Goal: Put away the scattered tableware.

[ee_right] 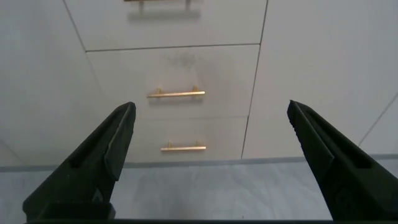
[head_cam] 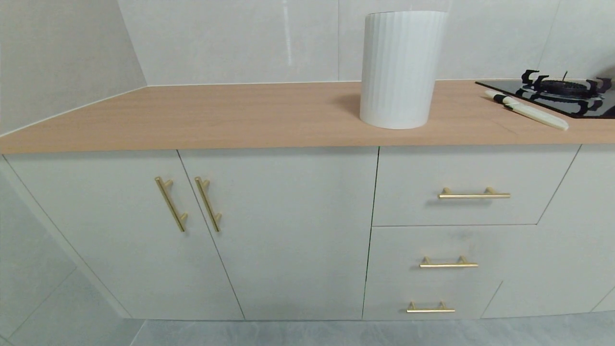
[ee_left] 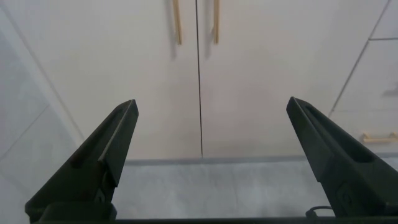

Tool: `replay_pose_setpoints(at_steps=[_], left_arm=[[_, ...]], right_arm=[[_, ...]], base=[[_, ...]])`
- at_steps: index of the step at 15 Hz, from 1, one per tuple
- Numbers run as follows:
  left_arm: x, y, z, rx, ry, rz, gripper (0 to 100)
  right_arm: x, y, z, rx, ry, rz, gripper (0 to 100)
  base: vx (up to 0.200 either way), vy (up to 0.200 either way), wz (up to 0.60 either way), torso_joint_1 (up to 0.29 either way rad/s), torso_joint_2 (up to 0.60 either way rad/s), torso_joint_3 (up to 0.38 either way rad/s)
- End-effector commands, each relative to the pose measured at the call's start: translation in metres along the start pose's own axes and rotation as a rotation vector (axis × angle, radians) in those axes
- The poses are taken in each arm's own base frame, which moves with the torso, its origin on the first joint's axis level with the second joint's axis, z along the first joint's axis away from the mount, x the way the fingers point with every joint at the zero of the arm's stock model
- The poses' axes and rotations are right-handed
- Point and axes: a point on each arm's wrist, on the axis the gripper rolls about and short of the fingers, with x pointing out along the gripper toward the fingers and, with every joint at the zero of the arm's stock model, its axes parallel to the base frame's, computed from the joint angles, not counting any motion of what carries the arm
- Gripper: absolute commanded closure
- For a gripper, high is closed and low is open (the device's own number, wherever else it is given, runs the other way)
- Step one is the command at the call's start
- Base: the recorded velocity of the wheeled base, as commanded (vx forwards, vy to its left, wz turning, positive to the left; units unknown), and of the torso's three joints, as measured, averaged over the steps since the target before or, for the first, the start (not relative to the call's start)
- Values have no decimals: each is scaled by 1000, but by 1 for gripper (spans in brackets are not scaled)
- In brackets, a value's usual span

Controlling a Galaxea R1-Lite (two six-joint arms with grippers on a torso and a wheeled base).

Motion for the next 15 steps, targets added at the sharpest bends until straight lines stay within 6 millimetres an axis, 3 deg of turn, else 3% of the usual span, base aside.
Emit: replay_pose_setpoints(at_steps=[1,2,15], left_arm=[[0,0,0,1,-1,0,0],[0,0,0,1,-1,0,0],[0,0,0,1,-1,0,0]], right_arm=[[0,0,0,-1,2,1,0],[0,0,0,0,2,1,0],[0,0,0,0,2,1,0]], base=[[200,0,0,7,2,12],[200,0,0,2,2,2],[0,0,0,0,0,0]])
